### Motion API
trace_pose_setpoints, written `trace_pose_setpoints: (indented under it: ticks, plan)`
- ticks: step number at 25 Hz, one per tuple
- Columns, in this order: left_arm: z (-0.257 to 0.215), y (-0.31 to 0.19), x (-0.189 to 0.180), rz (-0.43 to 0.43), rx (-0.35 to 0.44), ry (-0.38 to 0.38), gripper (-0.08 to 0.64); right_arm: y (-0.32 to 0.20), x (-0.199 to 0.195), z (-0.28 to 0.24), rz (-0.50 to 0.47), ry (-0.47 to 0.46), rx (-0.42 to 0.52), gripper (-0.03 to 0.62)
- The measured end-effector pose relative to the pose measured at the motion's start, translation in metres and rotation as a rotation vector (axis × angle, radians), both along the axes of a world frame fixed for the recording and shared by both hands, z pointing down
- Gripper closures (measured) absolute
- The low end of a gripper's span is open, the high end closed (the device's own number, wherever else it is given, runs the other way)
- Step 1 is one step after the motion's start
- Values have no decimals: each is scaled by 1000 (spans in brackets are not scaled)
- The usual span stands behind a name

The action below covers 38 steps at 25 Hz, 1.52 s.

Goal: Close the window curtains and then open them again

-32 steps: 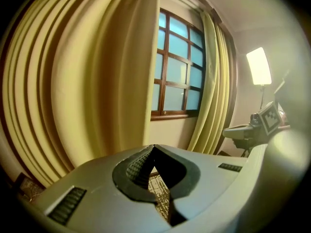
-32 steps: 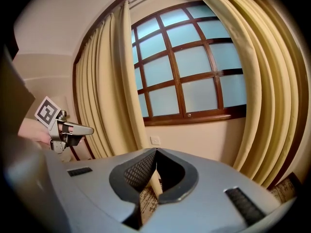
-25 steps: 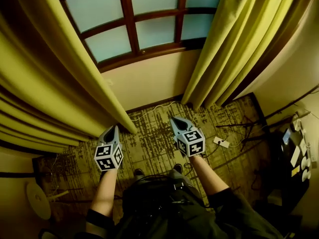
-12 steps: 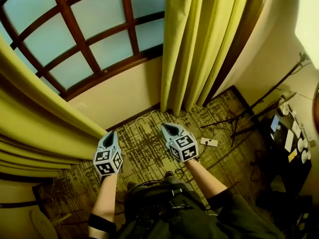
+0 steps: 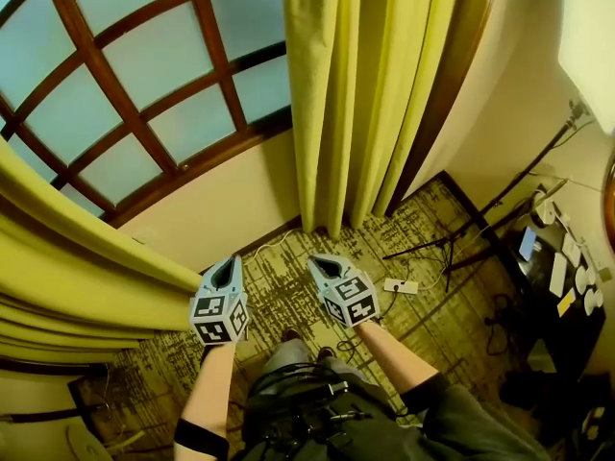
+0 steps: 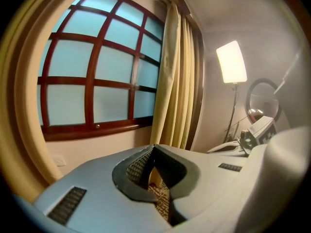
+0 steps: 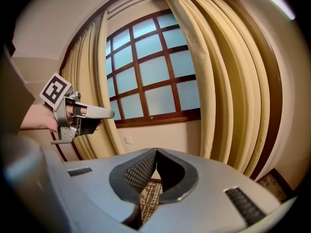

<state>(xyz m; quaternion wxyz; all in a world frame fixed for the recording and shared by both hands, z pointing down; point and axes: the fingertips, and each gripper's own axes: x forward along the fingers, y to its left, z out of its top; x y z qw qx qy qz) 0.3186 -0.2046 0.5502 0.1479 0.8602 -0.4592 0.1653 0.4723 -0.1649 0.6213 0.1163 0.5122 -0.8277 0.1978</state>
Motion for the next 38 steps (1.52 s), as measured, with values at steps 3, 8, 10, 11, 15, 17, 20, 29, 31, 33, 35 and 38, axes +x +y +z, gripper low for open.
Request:
trace_pose_setpoints:
  ticks: [3,8,10,11,15,17,20,29,31,33,35,38]
  plan:
    - [-12,-25,23,58,11,20,560,-17,1,3,11,7,-6,592]
    - [-37,-76,70,175,52,16,560,-50,17,-3,73,31,4,592]
    - [-52,-98,93,225,72,20,560,-69,28,-12,113,41,21,592]
    - [-60,-109,103,245,83,24,560,-78,33,-17,133,44,31,592]
    - [-91,-153,138,302,121,36,560,-112,51,-37,201,70,68,588]
    - [-104,-172,156,332,143,42,560,-129,60,-51,238,71,83,574]
    - [-125,-197,178,368,161,63,544,-156,73,-79,291,85,118,563]
    - [-182,-232,223,408,230,88,473,-205,101,-133,343,157,190,558]
    - [-196,-238,234,406,255,85,438,-215,108,-144,351,162,206,536]
    - [-211,-244,245,399,271,84,400,-227,113,-157,342,161,226,517]
    - [-224,-250,256,390,281,88,344,-239,119,-170,332,161,248,479]
    - [-243,-266,269,358,320,85,240,-257,135,-185,340,153,273,386]
